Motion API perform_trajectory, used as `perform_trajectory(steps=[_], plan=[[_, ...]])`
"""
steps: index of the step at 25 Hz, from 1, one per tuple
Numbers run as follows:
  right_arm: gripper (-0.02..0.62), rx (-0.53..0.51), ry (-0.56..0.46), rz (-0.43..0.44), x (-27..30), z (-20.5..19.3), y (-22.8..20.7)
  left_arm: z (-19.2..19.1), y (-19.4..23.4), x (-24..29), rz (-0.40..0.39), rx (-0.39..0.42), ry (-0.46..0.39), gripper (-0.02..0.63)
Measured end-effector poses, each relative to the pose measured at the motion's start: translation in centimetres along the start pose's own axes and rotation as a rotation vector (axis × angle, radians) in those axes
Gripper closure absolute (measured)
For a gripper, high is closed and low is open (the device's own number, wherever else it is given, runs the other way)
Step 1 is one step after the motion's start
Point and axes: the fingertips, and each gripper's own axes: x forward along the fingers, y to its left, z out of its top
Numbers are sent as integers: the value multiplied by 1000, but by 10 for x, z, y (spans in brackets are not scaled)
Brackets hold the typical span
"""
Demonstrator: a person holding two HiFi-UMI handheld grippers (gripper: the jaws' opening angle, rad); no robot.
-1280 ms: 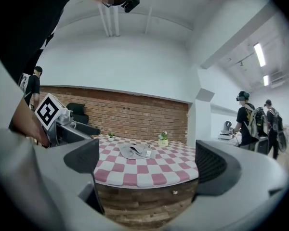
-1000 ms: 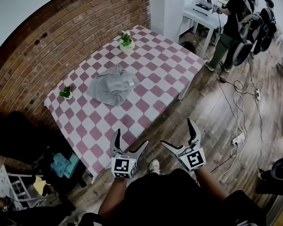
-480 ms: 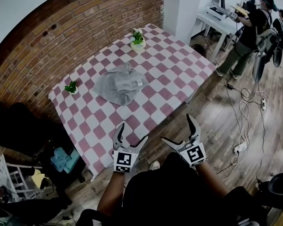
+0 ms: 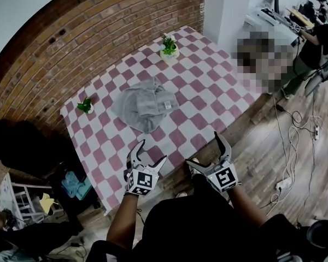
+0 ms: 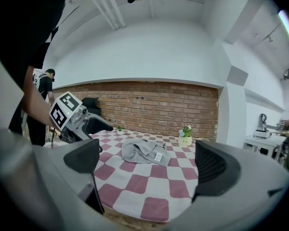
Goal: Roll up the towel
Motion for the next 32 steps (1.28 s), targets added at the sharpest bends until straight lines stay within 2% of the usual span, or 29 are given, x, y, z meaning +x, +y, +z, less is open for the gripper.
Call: perform_trajectory(steps=[8, 19, 22, 27, 32], plan=[[3, -75, 35, 160, 55, -19, -50, -5, 38, 77, 32, 20, 145, 196], [5, -96, 93, 302, 112, -41, -103, -32, 97, 154, 65, 82, 341, 300], [5, -110, 91, 341, 123, -50, -112, -41, 104, 170, 53, 144, 403, 332], [5, -109, 107, 383, 139, -56, -124, -65, 97, 192, -20, 288, 526, 351], [5, -101, 103, 403, 147, -59, -128, -70, 94, 206, -39, 355, 566, 411]])
